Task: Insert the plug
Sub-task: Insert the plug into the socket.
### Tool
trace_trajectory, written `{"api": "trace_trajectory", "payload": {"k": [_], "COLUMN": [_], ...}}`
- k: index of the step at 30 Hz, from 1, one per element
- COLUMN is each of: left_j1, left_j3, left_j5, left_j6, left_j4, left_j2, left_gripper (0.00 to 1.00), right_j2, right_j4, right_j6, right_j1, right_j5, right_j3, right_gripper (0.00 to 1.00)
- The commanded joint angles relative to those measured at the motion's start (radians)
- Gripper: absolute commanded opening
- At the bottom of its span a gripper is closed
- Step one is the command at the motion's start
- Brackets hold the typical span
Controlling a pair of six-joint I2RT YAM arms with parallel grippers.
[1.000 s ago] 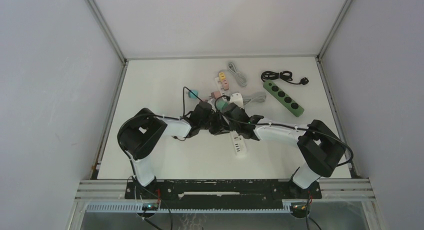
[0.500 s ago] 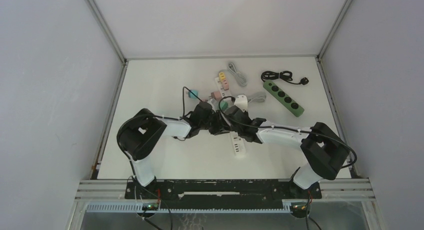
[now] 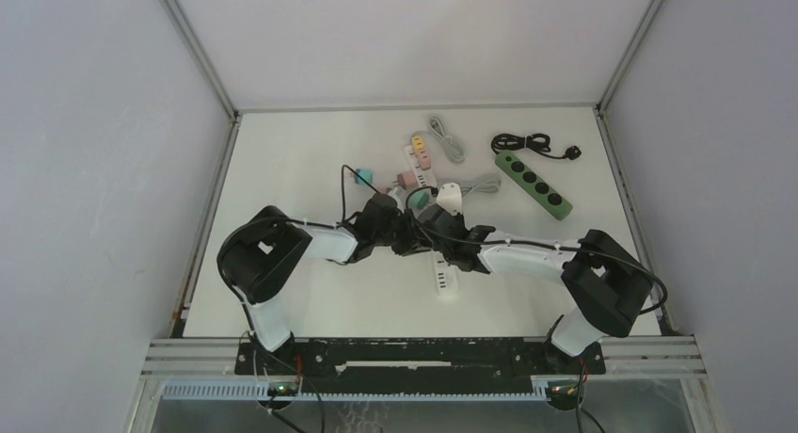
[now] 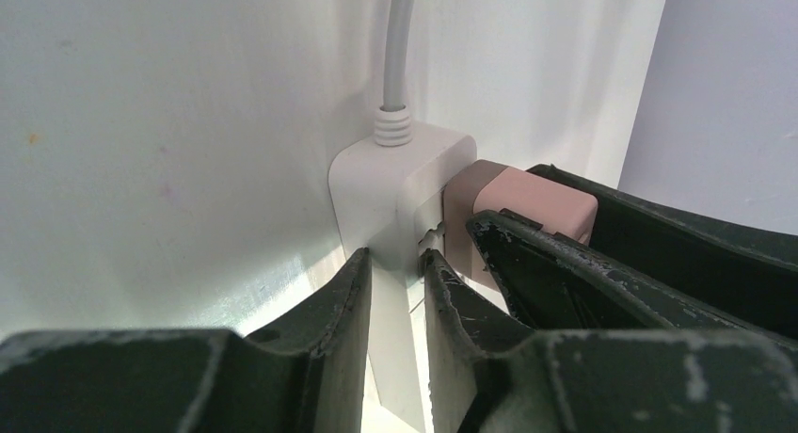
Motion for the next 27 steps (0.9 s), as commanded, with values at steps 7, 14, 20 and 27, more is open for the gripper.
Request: {"api": "trace_trajectory", "payload": {"k": [7, 14, 20, 27], "left_j1": [-0.009, -0.02, -0.023, -0.028], "left_j3": [-0.051, -0.05, -0.055, -0.055], "left_j5": [-0.082, -0.088, -0.091, -0.087], "left_j6": [0.008, 0.009, 0.007, 0.0], "left_j4": [-0.048, -0.049, -0.043, -0.034], "left_j2": [-0.023, -0.03, -0.029, -0.025], "left_gripper": [0.3, 0.3, 0.3, 0.3], "right_j2": [0.087, 0.156, 0.181, 0.087], "right_j4": [-0.334, -0.347, -0.362, -0.35], "right_j6": [0.133, 0.103, 0.097, 0.105], "right_j1": [-0.047, -0.031, 0.001, 0.012], "right_j5": [-0.187, -0.217, -0.205, -0.181], "right_j3": [-0.069, -0.003, 0.029, 0.028], "right_gripper": [0.0, 0.0, 0.0, 0.09]}}
